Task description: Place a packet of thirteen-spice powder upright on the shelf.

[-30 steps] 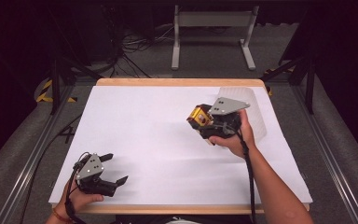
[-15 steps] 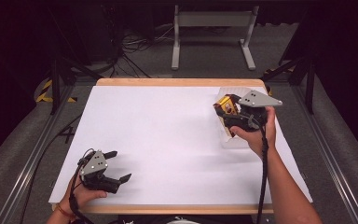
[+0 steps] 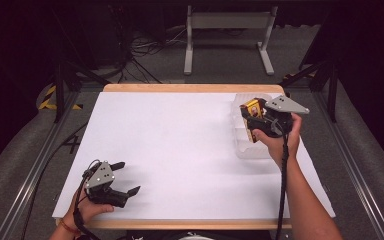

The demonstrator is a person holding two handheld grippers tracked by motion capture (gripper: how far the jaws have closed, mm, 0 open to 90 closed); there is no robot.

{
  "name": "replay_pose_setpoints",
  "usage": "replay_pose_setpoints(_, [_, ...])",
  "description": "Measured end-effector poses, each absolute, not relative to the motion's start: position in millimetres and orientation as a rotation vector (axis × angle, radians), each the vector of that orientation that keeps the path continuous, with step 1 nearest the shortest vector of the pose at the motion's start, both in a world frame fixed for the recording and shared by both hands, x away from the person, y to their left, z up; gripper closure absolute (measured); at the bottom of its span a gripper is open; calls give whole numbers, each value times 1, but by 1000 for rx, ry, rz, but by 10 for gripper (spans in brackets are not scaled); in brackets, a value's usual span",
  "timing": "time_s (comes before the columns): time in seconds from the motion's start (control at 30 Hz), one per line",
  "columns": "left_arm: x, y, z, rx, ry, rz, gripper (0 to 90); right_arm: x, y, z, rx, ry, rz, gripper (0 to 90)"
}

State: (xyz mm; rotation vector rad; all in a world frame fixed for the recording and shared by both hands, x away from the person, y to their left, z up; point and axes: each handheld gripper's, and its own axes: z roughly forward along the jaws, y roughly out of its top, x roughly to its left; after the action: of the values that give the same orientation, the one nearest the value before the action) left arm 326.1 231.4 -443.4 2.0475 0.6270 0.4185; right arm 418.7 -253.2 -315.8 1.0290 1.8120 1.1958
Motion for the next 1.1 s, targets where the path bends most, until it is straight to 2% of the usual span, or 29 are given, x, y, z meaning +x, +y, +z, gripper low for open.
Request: replay_pose_setpoints(1.1, [327,227,-447,2078,613,400,54,421,-280,-354,1255,1529,1248,326])
